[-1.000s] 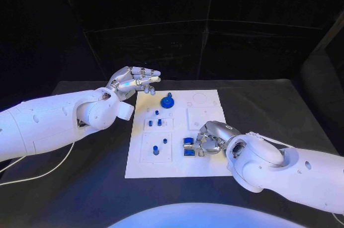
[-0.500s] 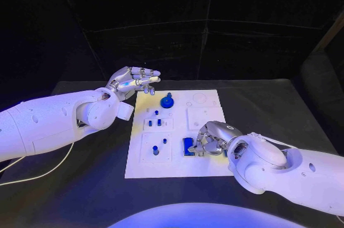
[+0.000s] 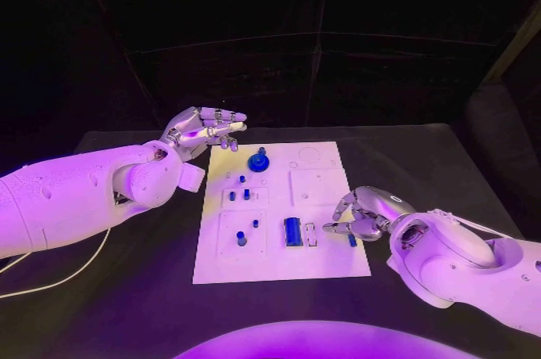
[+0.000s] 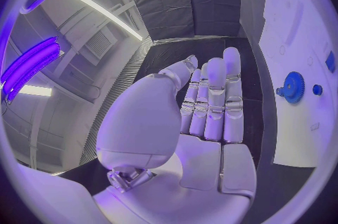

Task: Assemble the parts on the task board

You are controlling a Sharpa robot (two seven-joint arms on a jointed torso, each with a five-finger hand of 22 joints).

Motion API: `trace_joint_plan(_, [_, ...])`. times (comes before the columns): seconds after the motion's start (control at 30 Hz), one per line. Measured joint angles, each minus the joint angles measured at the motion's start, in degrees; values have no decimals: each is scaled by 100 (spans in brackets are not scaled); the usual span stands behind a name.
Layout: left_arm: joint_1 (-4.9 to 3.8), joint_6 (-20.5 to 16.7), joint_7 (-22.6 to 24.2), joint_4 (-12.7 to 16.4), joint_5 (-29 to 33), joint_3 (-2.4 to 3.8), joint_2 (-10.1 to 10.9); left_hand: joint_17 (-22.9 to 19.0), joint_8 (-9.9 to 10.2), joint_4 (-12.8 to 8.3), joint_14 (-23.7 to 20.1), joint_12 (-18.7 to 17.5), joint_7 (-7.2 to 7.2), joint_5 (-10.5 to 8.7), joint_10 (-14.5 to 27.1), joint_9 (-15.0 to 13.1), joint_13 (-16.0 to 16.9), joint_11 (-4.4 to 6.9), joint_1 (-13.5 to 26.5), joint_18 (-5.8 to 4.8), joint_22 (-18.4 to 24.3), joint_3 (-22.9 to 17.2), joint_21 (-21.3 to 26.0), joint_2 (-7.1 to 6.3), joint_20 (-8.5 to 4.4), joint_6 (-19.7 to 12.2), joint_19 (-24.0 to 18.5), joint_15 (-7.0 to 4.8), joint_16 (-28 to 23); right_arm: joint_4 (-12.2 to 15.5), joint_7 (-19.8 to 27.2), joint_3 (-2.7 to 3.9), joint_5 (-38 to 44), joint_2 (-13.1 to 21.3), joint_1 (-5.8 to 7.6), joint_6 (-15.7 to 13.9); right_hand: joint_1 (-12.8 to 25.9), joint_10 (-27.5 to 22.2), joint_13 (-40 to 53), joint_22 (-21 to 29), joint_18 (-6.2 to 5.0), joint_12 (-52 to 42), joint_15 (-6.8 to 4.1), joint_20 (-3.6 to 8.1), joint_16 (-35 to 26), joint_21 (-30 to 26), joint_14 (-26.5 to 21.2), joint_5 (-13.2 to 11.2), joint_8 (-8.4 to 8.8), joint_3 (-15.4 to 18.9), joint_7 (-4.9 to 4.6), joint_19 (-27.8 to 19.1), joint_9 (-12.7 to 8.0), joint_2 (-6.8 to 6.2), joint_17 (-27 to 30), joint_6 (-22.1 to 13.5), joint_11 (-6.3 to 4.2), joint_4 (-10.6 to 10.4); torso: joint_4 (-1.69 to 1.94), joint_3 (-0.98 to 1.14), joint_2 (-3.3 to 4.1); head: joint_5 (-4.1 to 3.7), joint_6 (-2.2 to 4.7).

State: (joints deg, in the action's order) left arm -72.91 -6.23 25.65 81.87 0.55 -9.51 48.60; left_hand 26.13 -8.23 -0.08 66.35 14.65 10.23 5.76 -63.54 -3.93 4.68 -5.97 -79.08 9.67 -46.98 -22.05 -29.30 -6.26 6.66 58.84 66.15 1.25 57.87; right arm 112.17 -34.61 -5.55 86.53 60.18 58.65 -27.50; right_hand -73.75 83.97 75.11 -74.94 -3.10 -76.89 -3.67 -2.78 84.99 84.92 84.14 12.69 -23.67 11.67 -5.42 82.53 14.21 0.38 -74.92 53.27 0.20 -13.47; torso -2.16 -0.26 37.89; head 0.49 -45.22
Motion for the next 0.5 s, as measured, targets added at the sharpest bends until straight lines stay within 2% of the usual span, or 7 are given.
trace_joint_plan(0.07, [0, 0, 0, 0, 0, -1, 0, -2, 0, 0, 0, 0, 0, 0, 8, 0, 0, -8, 0, 0, 2, 0, 0, 0, 0, 0, 0, 0, 0, 1, 28, 1, -37, 146, 8, -25, -19, 6, 0, 0, 0, 13, 3, 0, 0, 0, -3, 10, 22, 13, 1, 0, -9, 19, 0, 1, 22, -2, -3, -2, -1, -34, 1])
trace_joint_plan(0.23, [0, 0, 0, 0, 0, -3, -6, -2, 0, 0, 0, 0, 0, 0, 8, 0, 0, -7, 0, 0, 2, 0, 0, 0, 0, 0, 0, 0, 0, -66, 72, -2, -93, 289, 10, -31, -110, 5, 3, 1, -1, 13, 20, -21, 0, 0, -20, 267, 106, 29, 1, -21, -31, 58, 0, 1, 23, 14, -10, -7, -5, -119, -6])
trace_joint_plan(0.5, [0, 0, 0, 3, 0, -5, -1, -2, 0, 0, 0, 0, 0, 0, 8, 0, 0, -7, 0, 0, 1, 0, 0, 0, 0, 0, 0, 0, 0, -238, 83, -8, -84, 305, 7, 15, -143, 5, 2, 1, -1, 11, 20, -21, 0, 0, -20, 321, 127, 45, -15, -21, -30, 62, 0, 17, 22, 30, -11, -3, -4, -195, -25])
